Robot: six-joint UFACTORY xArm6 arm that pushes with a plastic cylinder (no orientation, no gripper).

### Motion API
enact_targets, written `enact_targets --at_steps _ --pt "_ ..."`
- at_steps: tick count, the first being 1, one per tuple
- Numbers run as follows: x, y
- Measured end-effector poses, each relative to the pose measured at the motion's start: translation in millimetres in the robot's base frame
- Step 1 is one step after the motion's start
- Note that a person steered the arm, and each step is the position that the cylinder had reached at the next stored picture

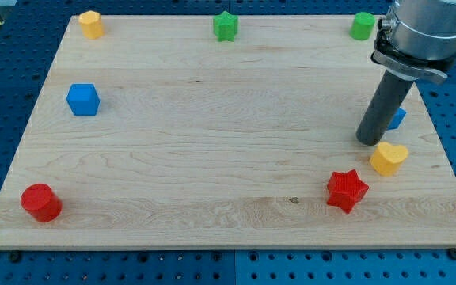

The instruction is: Move the red star to the bottom right corner of the board

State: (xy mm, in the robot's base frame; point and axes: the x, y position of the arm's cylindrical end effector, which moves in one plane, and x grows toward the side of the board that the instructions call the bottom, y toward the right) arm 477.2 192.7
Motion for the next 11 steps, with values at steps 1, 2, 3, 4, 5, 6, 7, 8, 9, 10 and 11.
enact_targets --at_steps 1,2,3,4,5,6,7,8,9,10,11 --pt "0.0 0.0" --pt "0.0 -10.2" --pt "6.0 -46.7" --pt "37.1 -91.0" --pt "55.0 -121.6" --pt "68.9 -124.5" --pt "91.3 -114.9" --pt "93.1 -87.8" --pt "86.1 -70.9" --pt "86.6 -64.3" --pt "91.4 -56.3"
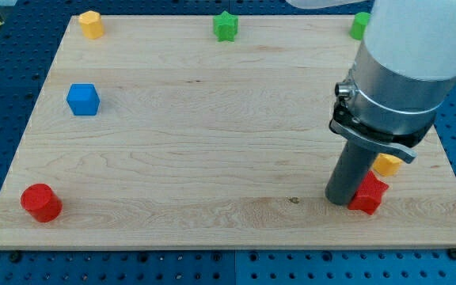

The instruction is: Move the red star to the bottom right corner of the board

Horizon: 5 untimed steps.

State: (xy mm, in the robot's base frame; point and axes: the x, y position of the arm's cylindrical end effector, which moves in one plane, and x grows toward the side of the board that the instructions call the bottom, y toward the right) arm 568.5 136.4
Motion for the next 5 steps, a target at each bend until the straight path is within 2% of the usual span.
enact_targets --at_steps 5 --pt "9.9 68.2"
